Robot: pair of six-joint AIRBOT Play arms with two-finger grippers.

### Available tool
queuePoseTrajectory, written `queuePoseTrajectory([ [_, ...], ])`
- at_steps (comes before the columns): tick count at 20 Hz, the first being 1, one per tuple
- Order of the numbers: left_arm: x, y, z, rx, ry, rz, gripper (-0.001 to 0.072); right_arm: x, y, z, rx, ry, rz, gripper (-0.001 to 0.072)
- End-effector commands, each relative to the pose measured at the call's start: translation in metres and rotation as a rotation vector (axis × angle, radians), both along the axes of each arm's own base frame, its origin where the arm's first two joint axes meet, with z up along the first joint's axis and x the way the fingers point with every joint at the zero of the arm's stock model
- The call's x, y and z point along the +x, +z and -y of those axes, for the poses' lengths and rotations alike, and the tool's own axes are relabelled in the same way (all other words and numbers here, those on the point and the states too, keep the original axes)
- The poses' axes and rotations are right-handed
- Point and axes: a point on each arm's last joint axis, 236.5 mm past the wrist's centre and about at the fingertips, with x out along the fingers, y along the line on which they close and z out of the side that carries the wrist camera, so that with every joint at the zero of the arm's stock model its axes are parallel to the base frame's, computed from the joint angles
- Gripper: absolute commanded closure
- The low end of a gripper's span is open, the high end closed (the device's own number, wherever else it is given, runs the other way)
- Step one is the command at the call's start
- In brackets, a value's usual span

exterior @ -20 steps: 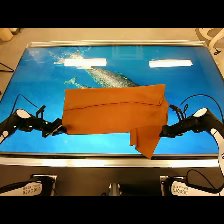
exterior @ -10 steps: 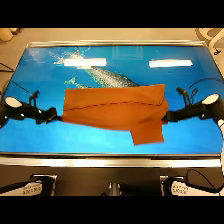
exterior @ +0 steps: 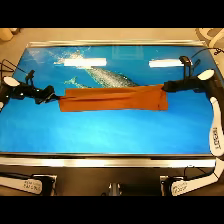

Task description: Fold the shirts.

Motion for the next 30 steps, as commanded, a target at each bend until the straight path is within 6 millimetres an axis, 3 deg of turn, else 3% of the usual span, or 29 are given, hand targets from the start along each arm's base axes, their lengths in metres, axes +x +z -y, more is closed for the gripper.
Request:
queuePoseTrajectory([
  [1, 0.029, -0.021, 0.0, -0.056, 0.053, -0.029, 0.0682, 0.036, -0.026, -0.01, -0.001, -0.044, 0.026, 0.0697],
  [4, 0.041, -0.037, 0.006, -0.115, 0.097, -0.033, 0.0676, 0.028, -0.057, -0.014, 0.014, -0.028, -0.049, 0.0694],
  [5, 0.048, -0.035, 0.009, -0.142, 0.12, -0.016, 0.0604, 0.028, -0.057, -0.013, 0.014, -0.03, -0.049, 0.062],
  [6, 0.056, -0.029, 0.011, -0.17, 0.144, 0.007, 0.043, 0.029, -0.053, -0.012, 0.01, -0.03, -0.039, 0.045],
  [7, 0.062, -0.019, 0.015, -0.214, 0.166, 0.028, 0.0241, 0.029, -0.046, -0.012, -0.009, -0.006, -0.017, 0.0225],
  [8, 0.067, -0.009, 0.015, -0.243, 0.173, 0.046, 0.0164, 0.027, -0.041, -0.006, -0.057, 0.019, -0.004, 0.0156],
  [10, 0.07, 0.014, 0.014, -0.25, 0.129, 0.086, 0.0164, 0.009, -0.043, 0.026, -0.259, 0.074, -0.045, 0.0126],
  [11, 0.069, 0.027, 0.015, -0.244, 0.096, 0.111, 0.0168, -0.003, -0.049, 0.045, -0.344, 0.068, -0.102, -0.0008],
  [12, 0.068, 0.04, 0.017, -0.239, 0.073, 0.135, 0.017, -0.017, -0.057, 0.059, -0.406, 0.074, -0.169, -0.0008],
  [13, 0.067, 0.054, 0.019, -0.234, 0.056, 0.16, 0.0171, -0.031, -0.065, 0.068, -0.45, 0.103, -0.232, -0.0008],
  [15, 0.062, 0.08, 0.027, -0.215, 0.012, 0.219, 0.0171, -0.042, -0.08, 0.06, -0.411, 0.122, -0.293, -0.0008],
  [18, 0.052, 0.12, 0.046, -0.195, -0.061, 0.298, 0.0172, -0.033, -0.09, 0.026, -0.239, 0.1, -0.282, -0.0008],
  [21, 0.038, 0.151, 0.072, -0.184, -0.137, 0.358, 0.0172, -0.022, -0.094, 0.004, -0.119, 0.069, -0.262, -0.0008],
  [24, 0.026, 0.17, 0.103, -0.19, -0.201, 0.392, 0.0172, -0.018, -0.096, -0.019, 0.006, 0.051, -0.27, -0.0008],
  [26, 0.018, 0.172, 0.126, -0.199, -0.248, 0.39, 0.0172, -0.019, -0.098, -0.029, 0.067, 0.029, -0.296, 0.0013],
  [27, 0.015, 0.172, 0.138, -0.203, -0.27, 0.387, 0.0172, -0.019, -0.098, -0.029, 0.07, 0.024, -0.302, 0.0149],
  [29, 0.008, 0.17, 0.158, -0.212, -0.312, 0.381, 0.0172, -0.02, -0.094, -0.03, 0.076, 0.025, -0.299, 0.0701],
  [30, 0.005, 0.168, 0.17, -0.217, -0.334, 0.375, 0.0194, -0.019, -0.089, -0.031, 0.078, 0.028, -0.29, 0.0697],
])
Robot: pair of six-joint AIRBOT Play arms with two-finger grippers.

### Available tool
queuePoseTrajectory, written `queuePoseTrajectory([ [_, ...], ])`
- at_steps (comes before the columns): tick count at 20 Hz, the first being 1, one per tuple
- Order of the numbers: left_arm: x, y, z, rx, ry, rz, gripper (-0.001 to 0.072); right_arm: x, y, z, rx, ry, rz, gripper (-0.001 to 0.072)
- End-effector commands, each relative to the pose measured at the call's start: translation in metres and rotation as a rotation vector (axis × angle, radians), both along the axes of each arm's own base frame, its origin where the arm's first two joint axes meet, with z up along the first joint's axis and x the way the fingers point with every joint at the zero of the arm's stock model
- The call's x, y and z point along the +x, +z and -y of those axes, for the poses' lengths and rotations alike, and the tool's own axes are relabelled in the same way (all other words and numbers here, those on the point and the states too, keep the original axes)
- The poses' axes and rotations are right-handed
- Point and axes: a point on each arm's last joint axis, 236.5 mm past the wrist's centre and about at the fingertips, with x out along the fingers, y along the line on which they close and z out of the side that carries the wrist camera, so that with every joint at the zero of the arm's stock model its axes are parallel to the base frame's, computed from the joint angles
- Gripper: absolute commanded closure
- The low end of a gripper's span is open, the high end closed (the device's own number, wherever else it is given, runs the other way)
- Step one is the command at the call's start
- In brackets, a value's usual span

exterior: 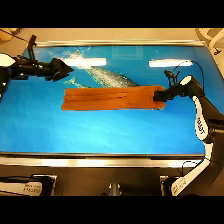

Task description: Fold the shirts.

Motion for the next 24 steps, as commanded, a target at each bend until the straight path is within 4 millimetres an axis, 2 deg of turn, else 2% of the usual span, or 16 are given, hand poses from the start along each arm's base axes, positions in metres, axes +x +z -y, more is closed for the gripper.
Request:
queuePoseTrajectory([
  [1, -0.013, -0.003, 0.04, 0.002, -0.081, 0.002, 0.0332, 0.004, 0.018, -0.009, 0.047, -0.016, 0.026, 0.0698],
  [2, -0.015, -0.009, 0.054, 0.004, -0.104, 0.0, 0.0559, 0.006, 0.03, -0.009, 0.042, -0.006, 0.052, 0.0698],
  [3, -0.014, -0.016, 0.069, 0.015, -0.135, 0.021, 0.0662, 0.007, 0.047, -0.009, 0.034, 0.007, 0.09, 0.0699],
  [5, -0.009, -0.036, 0.098, 0.013, -0.154, 0.026, 0.0669, 0.006, 0.083, -0.01, 0.021, 0.036, 0.159, 0.0699],
  [7, -0.014, -0.064, 0.129, -0.006, -0.187, -0.028, 0.068, -0.007, 0.122, -0.015, 0.016, 0.082, 0.207, 0.0699],
  [11, -0.028, -0.124, 0.184, -0.055, -0.231, -0.15, 0.068, -0.054, 0.183, -0.029, 0.023, 0.191, 0.215, 0.0699],
  [13, -0.034, -0.142, 0.215, -0.134, -0.22, -0.213, 0.0681, -0.078, 0.21, -0.034, 0.021, 0.236, 0.223, 0.0699],
  [15, -0.05, -0.152, 0.249, -0.218, -0.227, -0.285, 0.068, -0.103, 0.234, -0.039, 0.016, 0.276, 0.23, 0.0698],
  [17, -0.069, -0.166, 0.278, -0.231, -0.254, -0.314, 0.0681, -0.124, 0.254, -0.042, 0.013, 0.291, 0.232, 0.0698],
  [20, -0.1, -0.188, 0.313, -0.231, -0.286, -0.359, 0.0681, -0.145, 0.277, -0.045, 0.012, 0.271, 0.244, 0.0698],
  [22, -0.123, -0.189, 0.339, -0.279, -0.338, -0.368, 0.0681, -0.153, 0.286, -0.046, 0.009, 0.267, 0.253, 0.0698],
  [24, -0.131, -0.183, 0.352, -0.33, -0.364, -0.352, 0.0681, -0.156, 0.289, -0.045, 0.006, 0.255, 0.253, 0.0697],
])
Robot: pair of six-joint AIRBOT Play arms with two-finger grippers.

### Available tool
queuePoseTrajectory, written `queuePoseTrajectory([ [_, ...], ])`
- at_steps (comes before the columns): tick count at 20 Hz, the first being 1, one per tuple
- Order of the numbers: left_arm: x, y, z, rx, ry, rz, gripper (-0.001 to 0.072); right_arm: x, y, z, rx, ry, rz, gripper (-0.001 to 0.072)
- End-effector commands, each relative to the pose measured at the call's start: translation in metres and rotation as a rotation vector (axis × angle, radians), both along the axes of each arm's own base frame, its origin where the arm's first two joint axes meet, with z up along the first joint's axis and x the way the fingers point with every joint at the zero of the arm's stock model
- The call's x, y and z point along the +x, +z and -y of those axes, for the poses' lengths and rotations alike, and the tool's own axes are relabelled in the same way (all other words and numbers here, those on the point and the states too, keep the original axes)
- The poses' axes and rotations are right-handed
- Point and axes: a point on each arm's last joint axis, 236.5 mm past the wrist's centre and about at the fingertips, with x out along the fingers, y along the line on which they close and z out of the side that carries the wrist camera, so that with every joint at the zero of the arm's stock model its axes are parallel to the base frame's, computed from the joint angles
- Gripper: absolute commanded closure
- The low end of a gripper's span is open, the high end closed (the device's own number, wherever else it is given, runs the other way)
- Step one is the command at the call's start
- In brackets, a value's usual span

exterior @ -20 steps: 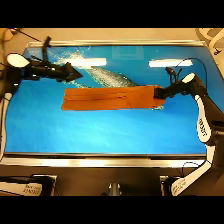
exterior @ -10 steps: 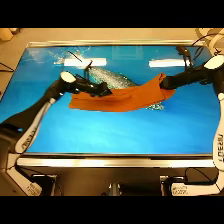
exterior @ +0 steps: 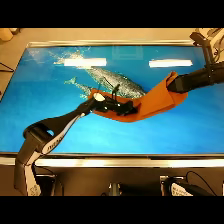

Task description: Fold the shirts.

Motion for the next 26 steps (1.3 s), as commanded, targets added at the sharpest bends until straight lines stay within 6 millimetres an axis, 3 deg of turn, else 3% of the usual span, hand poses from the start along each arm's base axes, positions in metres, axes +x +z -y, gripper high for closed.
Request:
queuePoseTrajectory([
  [1, -0.015, 0.004, 0.025, -0.081, -0.017, -0.005, 0.0683, -0.011, 0.01, -0.001, 0.003, -0.023, -0.007, 0.0697],
  [3, -0.002, 0.013, 0.008, -0.095, -0.028, 0.037, 0.0685, -0.002, 0.01, -0.003, 0.004, -0.042, 0.015, 0.0698],
  [4, 0.01, 0.021, -0.009, -0.083, -0.04, 0.079, 0.0685, 0.003, 0.008, -0.01, 0.001, -0.037, 0.026, 0.0698],
  [6, 0.043, 0.036, -0.061, -0.003, -0.036, 0.187, 0.0686, 0.018, -0.001, -0.033, 0.009, -0.007, 0.044, 0.0698],
  [8, 0.079, 0.065, -0.127, 0.081, 0.012, 0.284, 0.0685, 0.036, -0.017, -0.063, 0.023, 0.027, 0.048, 0.0698],
  [10, 0.109, 0.114, -0.201, 0.121, 0.099, 0.384, 0.0685, 0.049, -0.045, -0.096, 0.031, 0.071, 0.019, 0.0698],
  [12, 0.127, 0.178, -0.271, 0.126, 0.227, 0.489, 0.0685, 0.058, -0.081, -0.134, 0.038, 0.119, -0.02, 0.0697],
  [15, 0.121, 0.26, -0.343, 0.148, 0.362, 0.647, 0.0684, 0.065, -0.129, -0.204, 0.13, 0.167, -0.076, 0.0697],
  [17, 0.102, 0.301, -0.366, 0.162, 0.392, 0.734, 0.0683, 0.069, -0.163, -0.24, 0.188, 0.154, -0.122, 0.0696],
  [18, 0.091, 0.316, -0.37, 0.169, 0.39, 0.774, 0.0684, 0.072, -0.179, -0.252, 0.215, 0.138, -0.149, 0.0622],
  [20, 0.074, 0.331, -0.369, 0.182, 0.364, 0.82, 0.0684, 0.079, -0.19, -0.267, 0.289, 0.121, -0.162, -0.0008],
  [23, 0.057, 0.326, -0.364, 0.207, 0.298, 0.807, 0.0683, 0.09, -0.173, -0.247, 0.296, 0.098, -0.134, 0.0017],
  [25, 0.06, 0.313, -0.37, 0.253, 0.294, 0.795, 0.0683, 0.092, -0.157, -0.205, 0.222, 0.107, -0.108, 0.0017],
  [26, 0.061, 0.305, -0.373, 0.272, 0.294, 0.781, 0.0683, 0.091, -0.153, -0.173, 0.144, 0.105, -0.099, 0.0017],
])
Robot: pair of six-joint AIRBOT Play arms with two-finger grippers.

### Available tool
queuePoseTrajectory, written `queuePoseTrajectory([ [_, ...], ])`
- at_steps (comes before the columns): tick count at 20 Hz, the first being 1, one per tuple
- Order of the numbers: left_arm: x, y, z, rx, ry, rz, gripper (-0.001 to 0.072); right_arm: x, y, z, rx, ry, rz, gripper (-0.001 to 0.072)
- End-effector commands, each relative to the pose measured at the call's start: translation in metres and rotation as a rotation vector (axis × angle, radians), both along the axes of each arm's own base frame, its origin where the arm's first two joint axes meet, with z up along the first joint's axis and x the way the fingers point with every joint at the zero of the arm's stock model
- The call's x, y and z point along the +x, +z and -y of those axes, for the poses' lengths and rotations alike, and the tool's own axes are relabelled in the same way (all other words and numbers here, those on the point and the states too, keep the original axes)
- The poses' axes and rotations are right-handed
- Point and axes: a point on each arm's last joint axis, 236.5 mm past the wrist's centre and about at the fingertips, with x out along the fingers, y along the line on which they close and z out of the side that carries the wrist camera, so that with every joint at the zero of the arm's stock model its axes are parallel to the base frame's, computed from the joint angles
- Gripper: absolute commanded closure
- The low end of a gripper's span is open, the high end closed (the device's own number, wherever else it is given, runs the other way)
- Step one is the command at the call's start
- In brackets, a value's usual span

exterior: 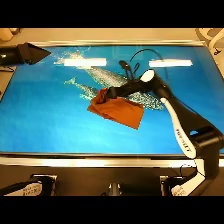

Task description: Fold the shirts.

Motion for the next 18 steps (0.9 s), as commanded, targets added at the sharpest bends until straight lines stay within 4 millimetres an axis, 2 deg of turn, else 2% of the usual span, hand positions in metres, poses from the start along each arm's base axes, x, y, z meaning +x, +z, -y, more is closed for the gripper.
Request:
queuePoseTrajectory([
  [1, -0.005, -0.019, -0.009, 0.063, 0.009, -0.036, 0.0683, -0.001, 0.006, 0.086, -0.201, -0.016, 0.008, 0.0018],
  [3, -0.006, -0.034, -0.009, 0.057, 0.007, -0.075, 0.0683, -0.021, -0.007, 0.162, -0.396, -0.091, -0.135, 0.003],
  [4, -0.007, -0.04, -0.008, 0.055, 0.005, -0.089, 0.0683, -0.037, -0.015, 0.189, -0.459, -0.085, -0.215, 0.003],
  [5, -0.007, -0.043, -0.008, 0.054, 0.005, -0.097, 0.0683, -0.05, -0.026, 0.204, -0.496, -0.077, -0.272, 0.003],
  [6, -0.007, -0.043, -0.008, 0.053, 0.005, -0.098, 0.0683, -0.058, -0.037, 0.208, -0.504, -0.077, -0.309, 0.003],
  [8, -0.008, -0.043, -0.008, 0.053, 0.005, -0.097, 0.0683, -0.062, -0.064, 0.205, -0.479, -0.167, -0.371, 0.0045],
  [9, -0.008, -0.043, -0.007, 0.054, 0.002, -0.098, 0.0683, -0.059, -0.076, 0.198, -0.434, -0.23, -0.388, 0.0095],
  [11, -0.009, -0.043, -0.004, 0.054, -0.006, -0.098, 0.0682, -0.05, -0.092, 0.183, -0.338, -0.326, -0.395, 0.0114],
  [12, -0.01, -0.043, -0.001, 0.055, -0.014, -0.099, 0.0682, -0.05, -0.098, 0.177, -0.303, -0.347, -0.413, 0.0161],
  [13, -0.011, -0.043, 0.002, 0.053, -0.02, -0.102, 0.0683, -0.053, -0.103, 0.171, -0.274, -0.353, -0.44, 0.0172],
  [18, -0.018, -0.043, 0.024, 0.05, -0.068, -0.102, 0.0682, -0.075, -0.121, 0.148, -0.271, -0.284, -0.533, 0.0186],
])
